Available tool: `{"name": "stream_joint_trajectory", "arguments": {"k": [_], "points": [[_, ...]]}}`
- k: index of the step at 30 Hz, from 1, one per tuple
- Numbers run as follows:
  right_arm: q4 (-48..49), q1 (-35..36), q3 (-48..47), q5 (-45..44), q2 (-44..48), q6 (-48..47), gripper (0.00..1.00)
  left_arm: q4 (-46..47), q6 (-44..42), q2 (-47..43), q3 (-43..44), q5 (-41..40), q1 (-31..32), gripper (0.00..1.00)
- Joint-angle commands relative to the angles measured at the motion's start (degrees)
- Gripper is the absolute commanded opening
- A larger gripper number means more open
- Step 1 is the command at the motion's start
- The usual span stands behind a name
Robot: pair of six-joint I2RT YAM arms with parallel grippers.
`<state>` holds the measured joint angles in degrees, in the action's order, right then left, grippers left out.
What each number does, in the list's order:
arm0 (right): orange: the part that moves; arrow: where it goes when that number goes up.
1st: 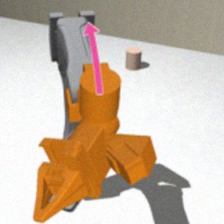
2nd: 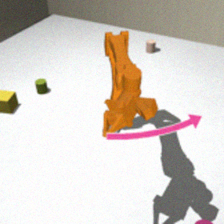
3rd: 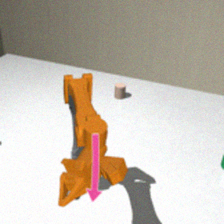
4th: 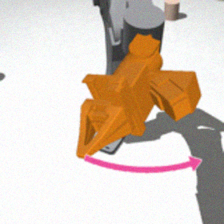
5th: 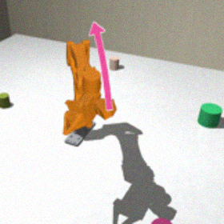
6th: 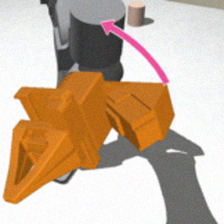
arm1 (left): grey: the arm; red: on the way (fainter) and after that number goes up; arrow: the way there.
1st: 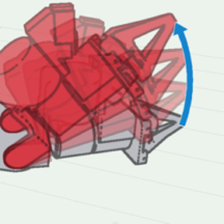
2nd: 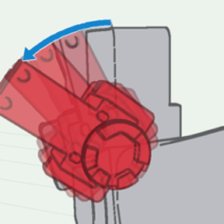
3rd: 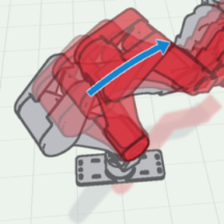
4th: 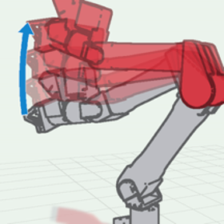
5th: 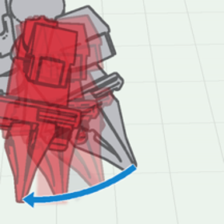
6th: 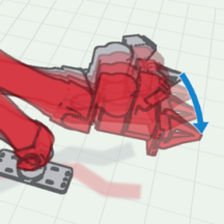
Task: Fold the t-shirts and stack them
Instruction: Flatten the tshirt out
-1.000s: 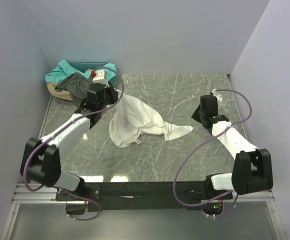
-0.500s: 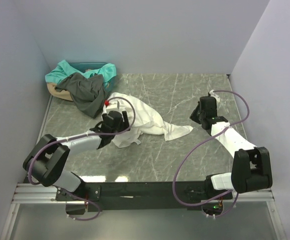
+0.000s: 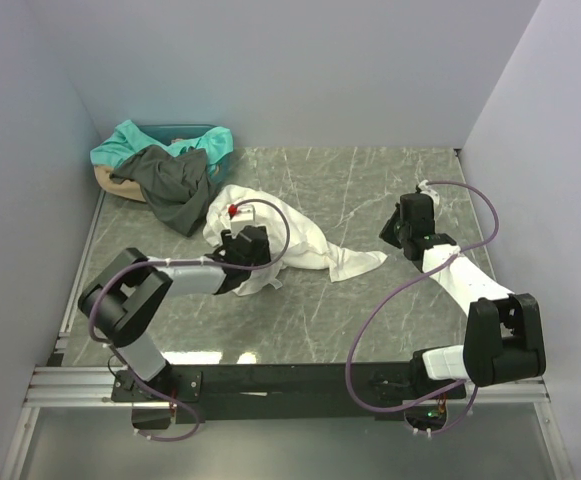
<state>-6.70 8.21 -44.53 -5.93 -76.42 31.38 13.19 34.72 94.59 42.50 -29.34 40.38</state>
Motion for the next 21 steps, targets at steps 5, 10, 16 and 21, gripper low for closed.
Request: {"name": "stream_joint_trajectory", "arguments": {"k": [5, 10, 16, 21], "points": [[1.9, -0.3, 0.9, -0.3, 2.1, -1.1, 0.00, -2.6, -0.1, 3.4, 5.5, -6.2, 0.1, 0.55], [2.2, -0.3, 0.9, 0.1, 2.1, -1.1, 0.00, -2.6, 0.5, 3.7, 4.5, -6.9, 0.1, 0.51], [2.4, -0.3, 1.1, 0.3, 2.0, -1.2, 0.00, -4.0, 0.8, 5.7, 5.2, -6.5, 0.1, 0.47], [2.6, -0.3, 1.0, 0.3, 2.0, -1.3, 0.00, -4.1, 1.3, 5.3, 4.3, -6.3, 0.8, 0.50]]}}
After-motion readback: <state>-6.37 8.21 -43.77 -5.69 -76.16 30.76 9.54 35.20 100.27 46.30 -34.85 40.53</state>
